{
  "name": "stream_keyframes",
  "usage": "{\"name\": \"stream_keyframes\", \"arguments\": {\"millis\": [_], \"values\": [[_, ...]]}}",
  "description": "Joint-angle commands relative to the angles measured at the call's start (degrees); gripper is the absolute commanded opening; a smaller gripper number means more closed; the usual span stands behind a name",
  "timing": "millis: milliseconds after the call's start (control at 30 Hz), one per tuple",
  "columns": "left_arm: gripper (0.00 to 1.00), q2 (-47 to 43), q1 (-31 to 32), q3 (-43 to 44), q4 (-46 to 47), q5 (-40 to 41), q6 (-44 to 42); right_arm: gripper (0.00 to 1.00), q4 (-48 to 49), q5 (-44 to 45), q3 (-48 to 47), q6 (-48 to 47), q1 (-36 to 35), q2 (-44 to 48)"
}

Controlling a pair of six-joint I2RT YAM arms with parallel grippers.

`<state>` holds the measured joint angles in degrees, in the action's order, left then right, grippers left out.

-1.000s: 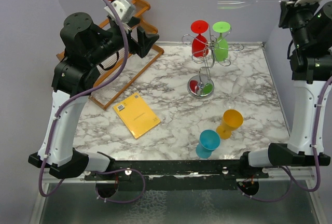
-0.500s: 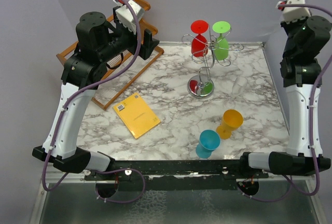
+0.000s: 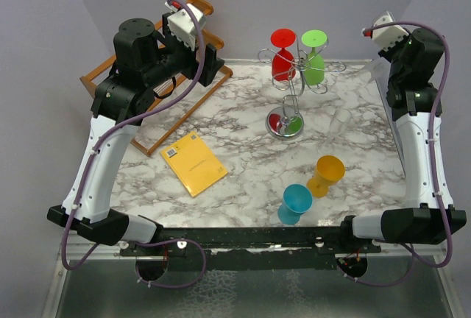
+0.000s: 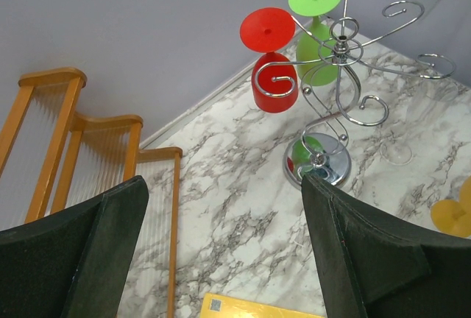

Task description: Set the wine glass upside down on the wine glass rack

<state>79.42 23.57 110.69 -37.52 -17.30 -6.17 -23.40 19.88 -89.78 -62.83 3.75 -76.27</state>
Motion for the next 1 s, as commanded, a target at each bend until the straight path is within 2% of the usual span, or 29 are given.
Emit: {"name": "stream_keyframes", "arguments": {"millis": [0,367,633,967], "values": [[0.88,-1.11,-0.44,-0.34,1.16,0.01,-0.67,0.01,-2.81,-4.32,0.17,-5.42,0.07,-0.22],[0.88,-1.29,-0.7,-1.42,1.3,-0.54,-0.88,0.01,-18.03,-21.71,-8.53,-12.51,0.03,-4.36],[0.88,-1.35,-1.06,-1.38,1.3,-0.72,-0.94,0.01,-24.43,-31.26,-13.41,-17.99,-0.53,-6.9],[0.88,-1.13,-1.51,-1.28,1.22,-1.06,-0.92,0.01,-26.48,-35.36,-17.16,-20.32,-3.55,-10.31]]}}
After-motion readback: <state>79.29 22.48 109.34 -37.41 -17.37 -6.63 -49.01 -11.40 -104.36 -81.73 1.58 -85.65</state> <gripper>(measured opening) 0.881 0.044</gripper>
